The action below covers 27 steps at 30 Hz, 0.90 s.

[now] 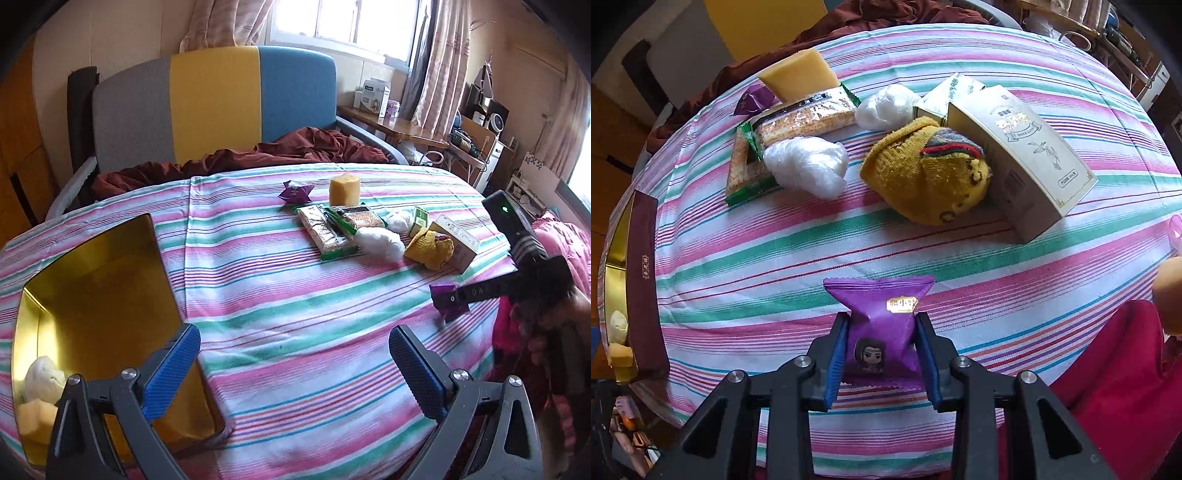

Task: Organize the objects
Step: 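Reach the left gripper to the cracker packet and grasp it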

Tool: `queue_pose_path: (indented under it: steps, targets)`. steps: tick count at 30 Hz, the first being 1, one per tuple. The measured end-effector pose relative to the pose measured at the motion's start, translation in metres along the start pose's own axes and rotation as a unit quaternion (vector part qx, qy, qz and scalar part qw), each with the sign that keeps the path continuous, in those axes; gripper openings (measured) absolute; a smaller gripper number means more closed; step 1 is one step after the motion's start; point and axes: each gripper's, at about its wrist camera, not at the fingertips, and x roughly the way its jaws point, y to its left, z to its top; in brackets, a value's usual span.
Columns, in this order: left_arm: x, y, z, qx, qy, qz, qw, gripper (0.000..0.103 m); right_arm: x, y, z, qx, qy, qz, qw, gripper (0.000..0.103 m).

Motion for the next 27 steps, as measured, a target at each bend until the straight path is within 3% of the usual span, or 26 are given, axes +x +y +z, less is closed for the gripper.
queue_pose_path:
  steps: [7,17,21,27]
  targets:
    - [0.030,-0.010,0.019,0.004,0.024,0.006,0.9997,0.103,-0.006,0.000,-0.010,-0.015,-0.012,0.000,1.000,0.035]
    - [0.090,-0.002,0.050,-0.039,0.078,0.021,0.9960,0.103,-0.011,-0.007,-0.024,-0.026,-0.013,0.009,1.000,0.035]
    - [0.116,-0.003,0.063,-0.028,0.090,0.052,0.9942,0.103,-0.013,-0.012,-0.030,-0.029,-0.014,0.014,0.999,0.035]
    - [0.149,-0.012,0.084,-0.010,0.100,0.069,0.9925,0.103,-0.017,-0.014,-0.032,-0.028,-0.016,0.029,0.999,0.035]
